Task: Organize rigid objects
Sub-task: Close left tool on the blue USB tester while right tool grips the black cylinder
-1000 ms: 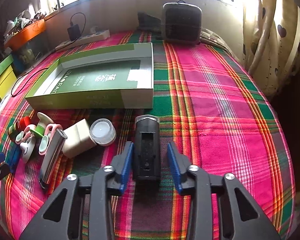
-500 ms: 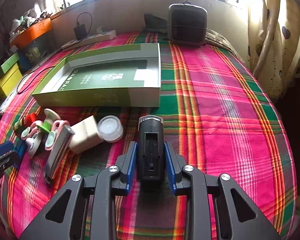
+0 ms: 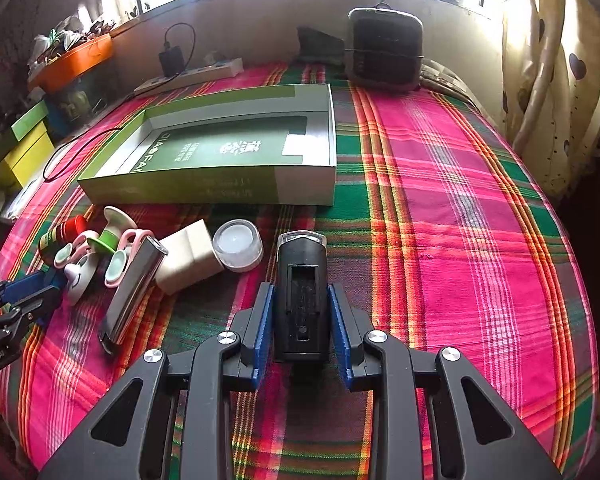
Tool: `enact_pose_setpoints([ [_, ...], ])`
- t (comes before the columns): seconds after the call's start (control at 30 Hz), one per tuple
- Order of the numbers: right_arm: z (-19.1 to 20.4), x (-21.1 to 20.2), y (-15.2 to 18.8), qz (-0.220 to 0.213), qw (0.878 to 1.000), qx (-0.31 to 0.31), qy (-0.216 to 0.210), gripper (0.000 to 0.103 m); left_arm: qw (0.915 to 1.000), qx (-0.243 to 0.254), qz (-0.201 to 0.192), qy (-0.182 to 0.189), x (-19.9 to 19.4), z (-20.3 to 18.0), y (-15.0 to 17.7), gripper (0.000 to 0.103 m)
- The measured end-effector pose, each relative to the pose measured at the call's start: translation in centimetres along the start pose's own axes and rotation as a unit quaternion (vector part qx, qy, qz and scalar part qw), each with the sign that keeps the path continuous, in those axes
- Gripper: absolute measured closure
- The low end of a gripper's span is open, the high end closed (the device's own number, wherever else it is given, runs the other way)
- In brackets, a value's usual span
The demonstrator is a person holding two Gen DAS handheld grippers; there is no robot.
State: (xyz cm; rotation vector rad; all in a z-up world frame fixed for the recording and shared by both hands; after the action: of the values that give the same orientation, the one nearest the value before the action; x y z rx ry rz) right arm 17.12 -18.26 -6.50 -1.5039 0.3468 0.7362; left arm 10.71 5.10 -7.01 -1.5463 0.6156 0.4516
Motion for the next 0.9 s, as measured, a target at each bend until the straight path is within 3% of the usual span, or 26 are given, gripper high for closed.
enact_pose_setpoints([
  [0.17,-0.02,0.04,0.0,0.0,1.0,-0.001,-0.002,0.074,0.9999,0.007,0.002,-0.008,0.13,-0.14,0.02,0.064],
  [0.6,0.07,-0.08,0.03,-0.001,1.0,0.0,-0.003,0.074,0.9995,0.016,0.0,-0.026,0.08,0.32,0.03,0.082],
  [0.9,0.11,-0.16,0.1,-0.001,1.0,-0.002,-0.005,0.074,0.9994,0.013,0.001,-0.031,-0.11,0.41,0.06,0.082],
])
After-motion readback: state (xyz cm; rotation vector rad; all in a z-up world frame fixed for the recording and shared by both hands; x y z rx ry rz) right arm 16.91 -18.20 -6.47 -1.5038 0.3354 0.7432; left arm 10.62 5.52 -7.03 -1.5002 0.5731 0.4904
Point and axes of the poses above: each gripper's, at about its wrist camera, not at the fingertips, and x roughly the way its jaws point, z to its left, y to its underside, the point moved 10 cm from there along x, roughly the way its jaws point, and after that the axes turned 13 degrees about -z, right-handed, at the moved point
